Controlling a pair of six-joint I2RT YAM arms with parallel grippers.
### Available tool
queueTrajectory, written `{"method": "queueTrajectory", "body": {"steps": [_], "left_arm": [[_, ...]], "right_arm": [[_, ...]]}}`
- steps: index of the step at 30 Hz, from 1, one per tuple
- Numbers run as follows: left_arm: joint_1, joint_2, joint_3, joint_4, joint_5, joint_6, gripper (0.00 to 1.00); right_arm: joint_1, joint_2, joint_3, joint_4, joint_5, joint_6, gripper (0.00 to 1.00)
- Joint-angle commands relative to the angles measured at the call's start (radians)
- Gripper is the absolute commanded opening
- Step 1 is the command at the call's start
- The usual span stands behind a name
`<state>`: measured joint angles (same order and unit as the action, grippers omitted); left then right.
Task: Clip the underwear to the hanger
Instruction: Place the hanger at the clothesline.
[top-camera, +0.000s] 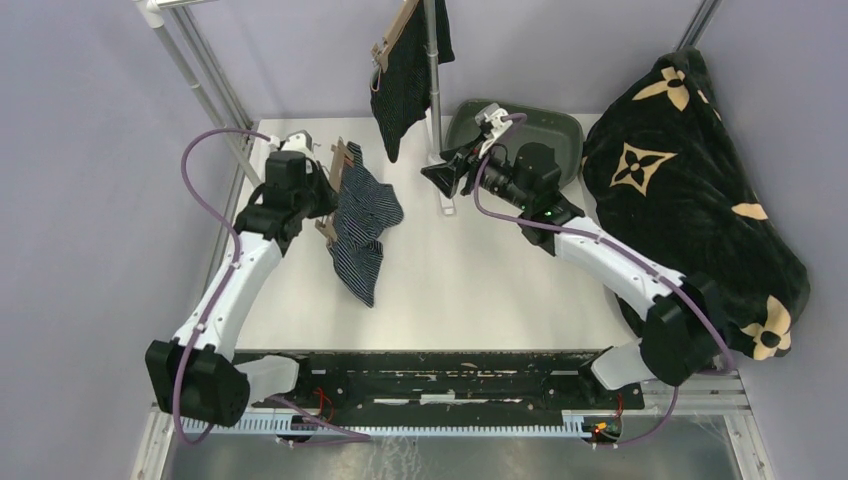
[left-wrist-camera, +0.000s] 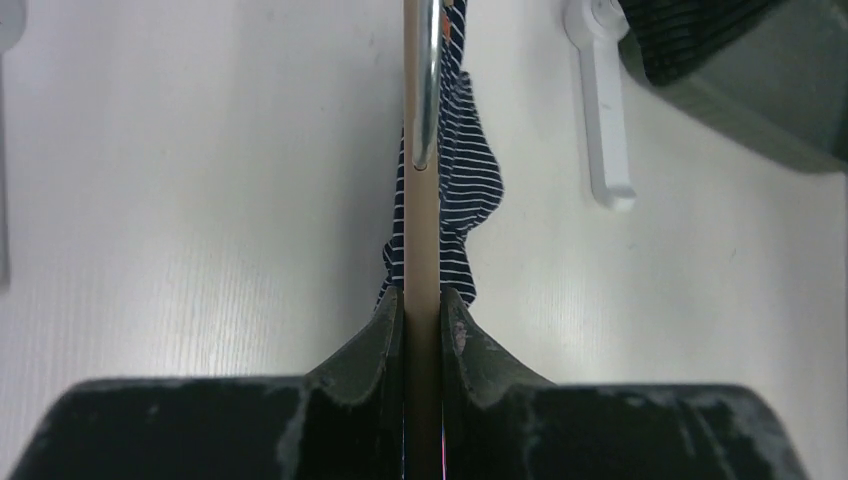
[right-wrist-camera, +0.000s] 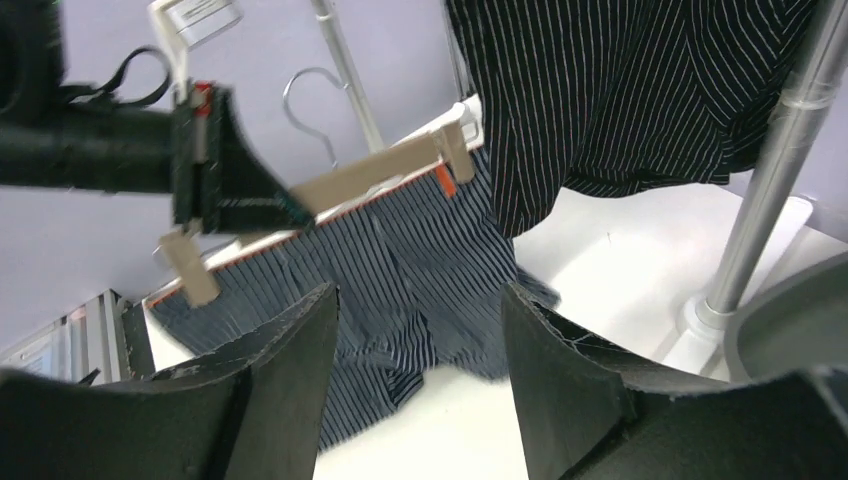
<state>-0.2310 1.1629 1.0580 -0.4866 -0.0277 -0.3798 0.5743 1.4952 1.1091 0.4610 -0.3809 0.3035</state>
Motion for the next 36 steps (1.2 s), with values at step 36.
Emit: {"method": "queueTrajectory", "body": {"steps": [36], "left_arm": [[0.072, 0.401, 0.843, 0.239, -0.172, 0.226, 0.03]], "right_arm": [[-0.091, -0.274, 0.094, -0.431, 0.042, -0.038, 0.71]]}}
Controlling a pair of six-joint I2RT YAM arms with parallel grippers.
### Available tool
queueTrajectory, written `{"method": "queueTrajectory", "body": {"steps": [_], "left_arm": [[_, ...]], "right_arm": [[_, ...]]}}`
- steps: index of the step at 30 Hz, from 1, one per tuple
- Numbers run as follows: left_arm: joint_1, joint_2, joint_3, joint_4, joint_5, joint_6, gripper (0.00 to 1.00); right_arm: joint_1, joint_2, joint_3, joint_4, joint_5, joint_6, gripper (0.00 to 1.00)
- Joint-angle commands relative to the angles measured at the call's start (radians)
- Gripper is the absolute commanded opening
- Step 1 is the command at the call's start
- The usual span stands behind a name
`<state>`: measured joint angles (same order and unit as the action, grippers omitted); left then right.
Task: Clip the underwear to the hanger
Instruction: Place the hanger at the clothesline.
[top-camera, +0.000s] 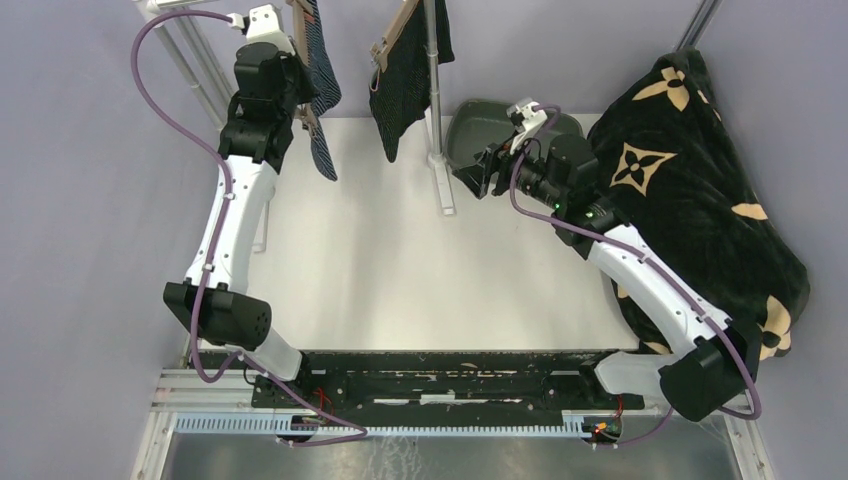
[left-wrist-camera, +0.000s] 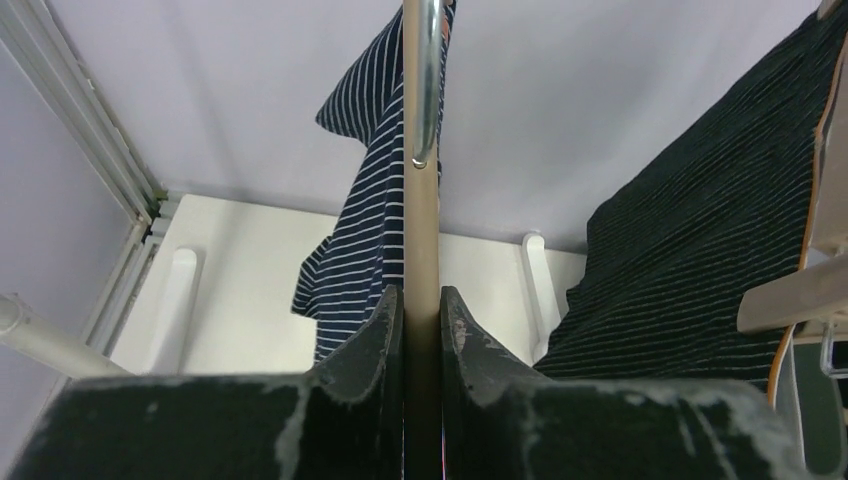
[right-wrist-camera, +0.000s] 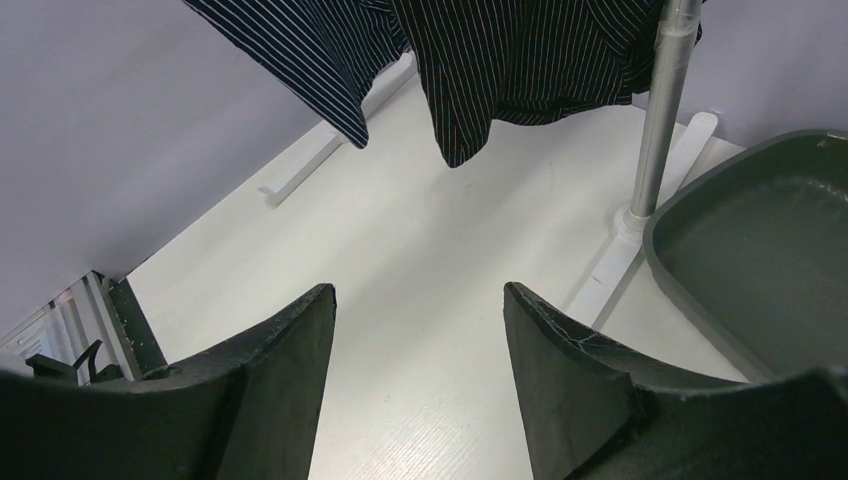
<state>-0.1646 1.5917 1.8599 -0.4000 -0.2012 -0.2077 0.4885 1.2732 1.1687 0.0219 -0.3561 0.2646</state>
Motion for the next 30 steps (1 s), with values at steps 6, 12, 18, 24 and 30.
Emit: {"method": "queueTrajectory", "body": {"steps": [6, 12, 18, 24, 30], "left_arm": [[0.017, -0.033, 0.019, 0.231, 0.045, 0.048, 0.03], [0.042, 0.012, 0.069, 0.238, 0.064, 0.044, 0.03], [0.061, 0.037, 0.069, 0.292, 0.064, 0.050, 0.03], [0.076, 0.079, 0.105, 0.301, 0.070, 0.043, 0.03], [0.081, 0.094, 0.105, 0.332, 0.079, 0.046, 0.03]], "right_arm": [[-0.005, -0.083, 0.035, -0.016, 0.029, -0.010, 0.71], [-0.006, -0.105, 0.036, -0.028, 0.035, -0.023, 0.71], [-0.005, -0.118, 0.025, -0.022, 0.031, -0.020, 0.71], [-0.005, -0.116, 0.028, -0.030, 0.038, -0.031, 0.71], [-0.006, -0.103, 0.031, -0.032, 0.044, -0.036, 0.71]]}}
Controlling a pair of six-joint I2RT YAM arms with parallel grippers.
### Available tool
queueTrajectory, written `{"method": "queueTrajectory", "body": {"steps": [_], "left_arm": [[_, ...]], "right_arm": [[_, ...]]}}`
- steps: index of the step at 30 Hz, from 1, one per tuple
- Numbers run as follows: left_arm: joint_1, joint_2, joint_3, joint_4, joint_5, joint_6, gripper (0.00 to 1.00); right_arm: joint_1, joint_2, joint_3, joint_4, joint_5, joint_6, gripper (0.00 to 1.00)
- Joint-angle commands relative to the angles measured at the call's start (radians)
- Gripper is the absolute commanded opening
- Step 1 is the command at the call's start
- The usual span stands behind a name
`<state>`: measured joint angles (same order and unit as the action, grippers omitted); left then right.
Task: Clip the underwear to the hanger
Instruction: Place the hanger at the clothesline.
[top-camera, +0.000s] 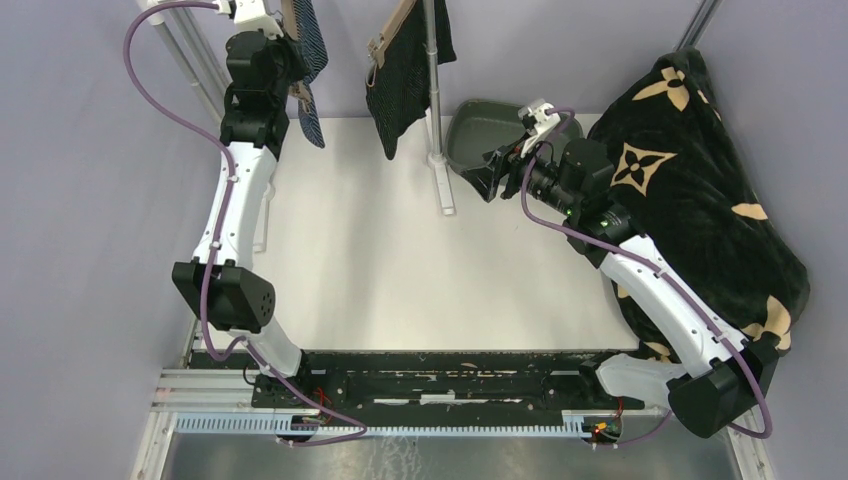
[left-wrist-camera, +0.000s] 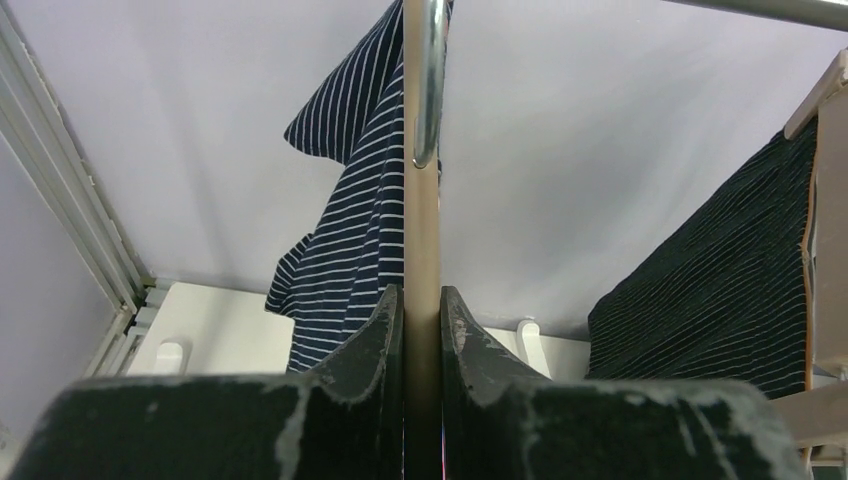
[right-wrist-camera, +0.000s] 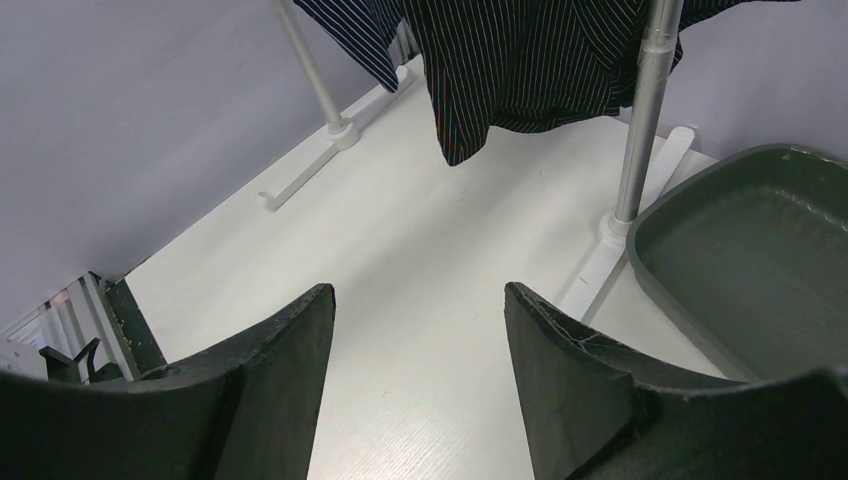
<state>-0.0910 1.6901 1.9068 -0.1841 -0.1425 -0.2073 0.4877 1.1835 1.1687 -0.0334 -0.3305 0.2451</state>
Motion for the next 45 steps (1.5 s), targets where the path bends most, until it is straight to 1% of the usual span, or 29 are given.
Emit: {"method": "queueTrajectory", "body": {"steps": [1, 7, 13, 24, 31, 32, 34, 37, 38, 40, 44, 45], "left_arm": [[0.007, -0.006, 0.051, 0.124, 0.022, 0.044, 0.03], [0.007, -0.038, -0.015, 0.206, 0.037, 0.032, 0.03], [0.008, 0.041, 0.105, 0.115, 0.038, 0.038, 0.03], [0.018, 0.112, 0.175, 0.099, 0.043, 0.028, 0.03], [0.024, 0.132, 0.193, 0.092, 0.038, 0.017, 0.03], [0.026, 0.134, 0.194, 0.087, 0.034, 0.011, 0.04], [0.025, 0.132, 0.193, 0.083, 0.035, 0.002, 0.17], [0.025, 0.125, 0.192, 0.080, 0.034, -0.015, 0.42], [0.026, 0.121, 0.191, 0.083, 0.033, -0.018, 0.48], [0.025, 0.109, 0.193, 0.081, 0.036, -0.025, 0.58], [0.025, 0.079, 0.192, 0.080, 0.034, -0.030, 0.66], [0.025, 0.068, 0.190, 0.081, 0.032, -0.030, 0.72]], "right_arm": [[-0.005, -0.011, 0.030, 0.024, 0.019, -0.018, 0.71], [-0.005, 0.002, 0.036, 0.023, 0.019, -0.021, 0.71], [-0.005, 0.007, 0.041, 0.017, 0.019, -0.027, 0.71], [-0.008, 0.021, 0.050, 0.006, 0.027, -0.046, 0.71], [-0.009, 0.032, 0.053, 0.007, 0.024, -0.049, 0.71], [-0.009, 0.031, 0.053, 0.007, 0.023, -0.049, 0.71], [-0.010, 0.032, 0.053, 0.007, 0.024, -0.050, 0.71], [-0.010, 0.032, 0.054, 0.005, 0.027, -0.052, 0.71], [-0.009, 0.030, 0.053, 0.005, 0.029, -0.052, 0.71], [-0.010, 0.026, 0.052, 0.003, 0.033, -0.051, 0.72], [-0.011, 0.023, 0.050, 0.001, 0.038, -0.054, 0.72], [-0.011, 0.022, 0.051, 0.001, 0.039, -0.055, 0.72]]}}
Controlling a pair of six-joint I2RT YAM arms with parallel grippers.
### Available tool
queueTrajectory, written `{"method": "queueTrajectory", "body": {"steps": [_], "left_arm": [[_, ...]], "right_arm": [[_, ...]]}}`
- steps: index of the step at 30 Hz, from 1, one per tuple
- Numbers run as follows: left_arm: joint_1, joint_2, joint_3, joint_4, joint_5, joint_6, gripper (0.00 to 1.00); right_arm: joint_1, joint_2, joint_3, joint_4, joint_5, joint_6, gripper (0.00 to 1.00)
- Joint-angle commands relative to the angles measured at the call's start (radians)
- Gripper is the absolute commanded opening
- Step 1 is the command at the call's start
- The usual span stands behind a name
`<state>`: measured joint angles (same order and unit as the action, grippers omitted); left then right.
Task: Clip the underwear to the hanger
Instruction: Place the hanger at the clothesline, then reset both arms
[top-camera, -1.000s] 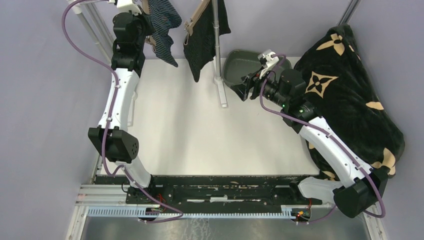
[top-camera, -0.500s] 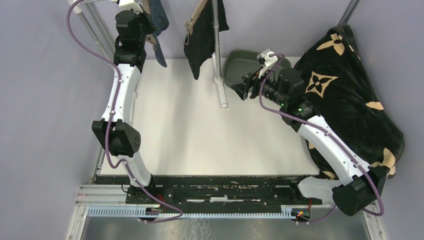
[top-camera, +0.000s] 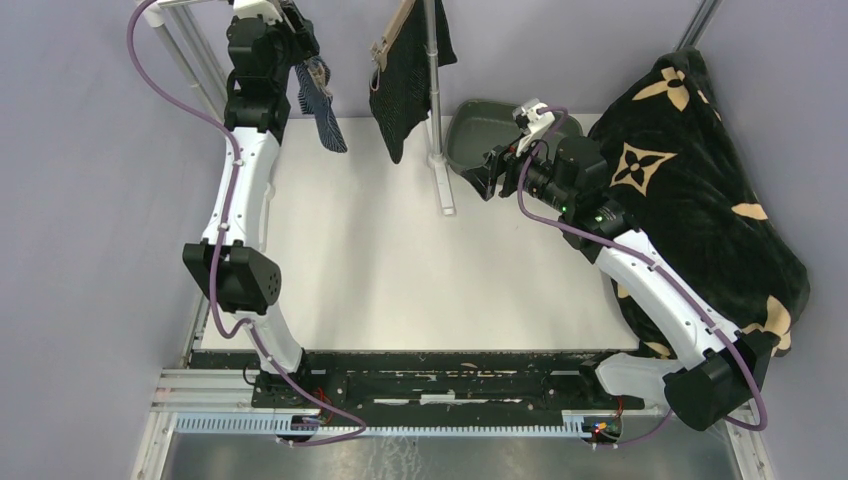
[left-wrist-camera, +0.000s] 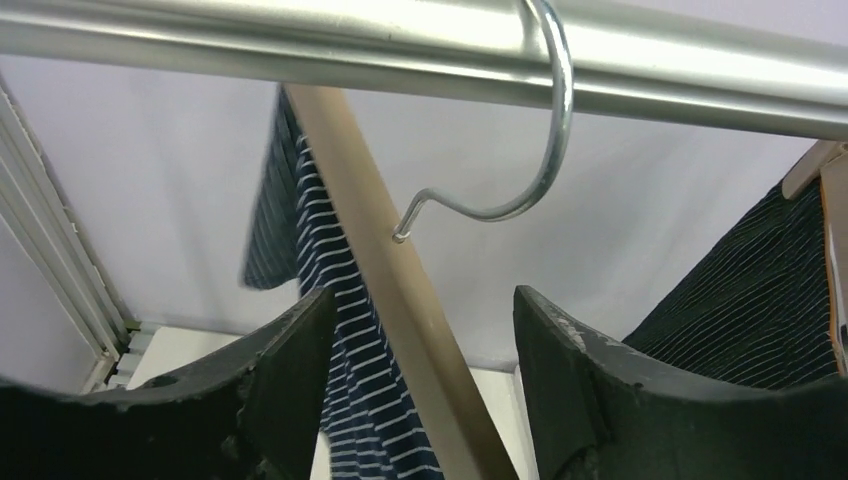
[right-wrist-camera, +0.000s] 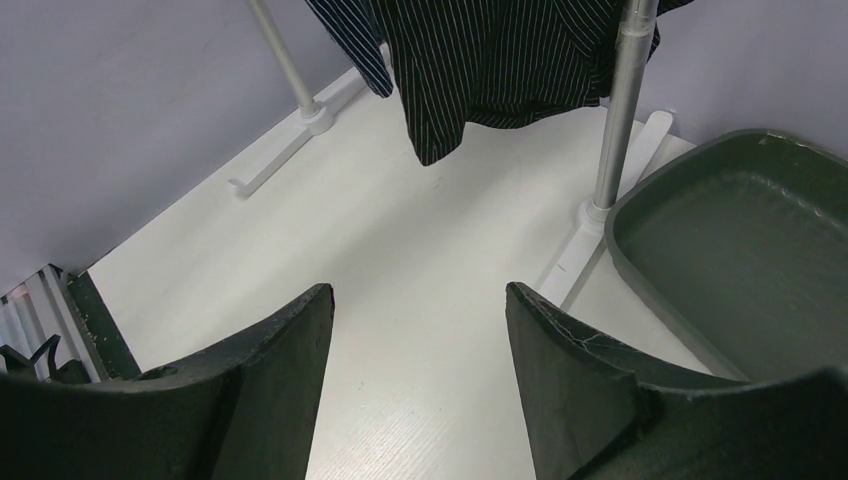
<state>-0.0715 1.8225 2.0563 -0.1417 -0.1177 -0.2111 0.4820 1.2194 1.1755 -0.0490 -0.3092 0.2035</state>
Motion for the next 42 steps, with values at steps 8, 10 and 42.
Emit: {"method": "queueTrajectory", "body": {"steps": [8, 10, 42], "left_arm": [[0.006, -0.212, -0.027, 0.031, -0.009, -0.043, 0.91], [0.006, -0.264, -0.075, 0.033, -0.011, -0.060, 0.99], [-0.416, -0.542, -0.748, 0.425, 0.125, -0.052, 0.99]], "right_arm": [[-0.008, -0.026, 0.040, 0.015, 0.024, -0.007, 0.75], [-0.008, -0.023, 0.041, 0.014, 0.028, -0.007, 0.77], [-0.018, 0.038, -0.092, 0.074, 0.639, 0.068, 1.00]]}}
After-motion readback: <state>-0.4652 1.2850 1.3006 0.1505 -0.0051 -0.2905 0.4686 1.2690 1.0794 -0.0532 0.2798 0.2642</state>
